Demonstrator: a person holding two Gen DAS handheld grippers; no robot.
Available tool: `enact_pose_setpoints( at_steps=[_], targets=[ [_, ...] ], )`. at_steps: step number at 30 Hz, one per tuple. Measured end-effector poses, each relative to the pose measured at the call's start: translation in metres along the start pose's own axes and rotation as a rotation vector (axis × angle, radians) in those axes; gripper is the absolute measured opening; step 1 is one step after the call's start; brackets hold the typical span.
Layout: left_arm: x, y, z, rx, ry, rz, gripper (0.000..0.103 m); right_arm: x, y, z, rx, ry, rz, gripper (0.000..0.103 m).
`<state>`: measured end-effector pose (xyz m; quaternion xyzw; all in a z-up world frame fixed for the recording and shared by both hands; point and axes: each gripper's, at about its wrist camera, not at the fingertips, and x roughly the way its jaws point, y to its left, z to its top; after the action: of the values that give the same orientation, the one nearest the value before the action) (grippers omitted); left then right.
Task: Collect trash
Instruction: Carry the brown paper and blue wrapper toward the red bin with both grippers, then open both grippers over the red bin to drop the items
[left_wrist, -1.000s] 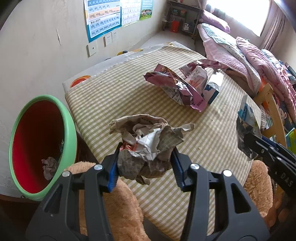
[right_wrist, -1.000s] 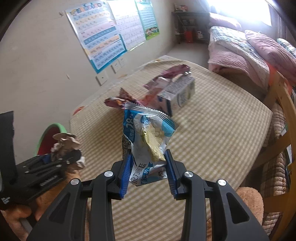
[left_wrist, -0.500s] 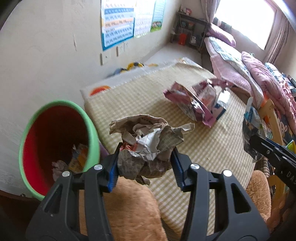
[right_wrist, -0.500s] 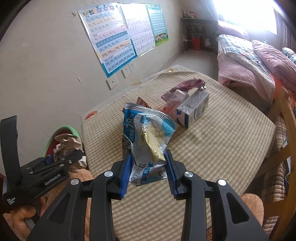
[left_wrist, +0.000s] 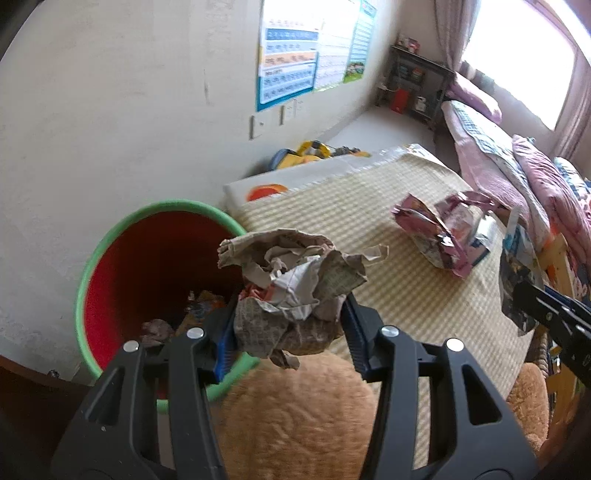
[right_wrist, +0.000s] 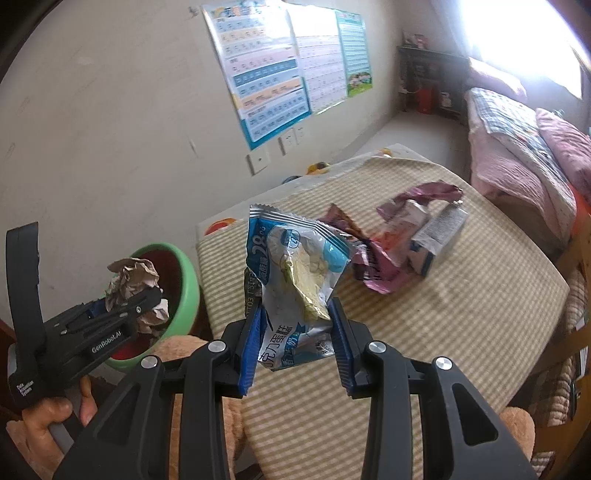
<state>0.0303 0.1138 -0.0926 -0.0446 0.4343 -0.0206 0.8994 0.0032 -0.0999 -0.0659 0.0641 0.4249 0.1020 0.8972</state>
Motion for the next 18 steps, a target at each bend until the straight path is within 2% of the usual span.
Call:
enact_pose_setpoints(
  at_steps=[7,18],
  targets=[
    [0.0,0.036,-0.003,-0.07,0.002,0.056,0.047,0.013,0.026,0.005,-0.05,0.021,0.042,0.034],
    [0.007,0.102,-0.01,-0.196,0.019,0.151,0.047,0.043,0.077,0.019,-0.109,0.085,0.16,0.036]
  ],
)
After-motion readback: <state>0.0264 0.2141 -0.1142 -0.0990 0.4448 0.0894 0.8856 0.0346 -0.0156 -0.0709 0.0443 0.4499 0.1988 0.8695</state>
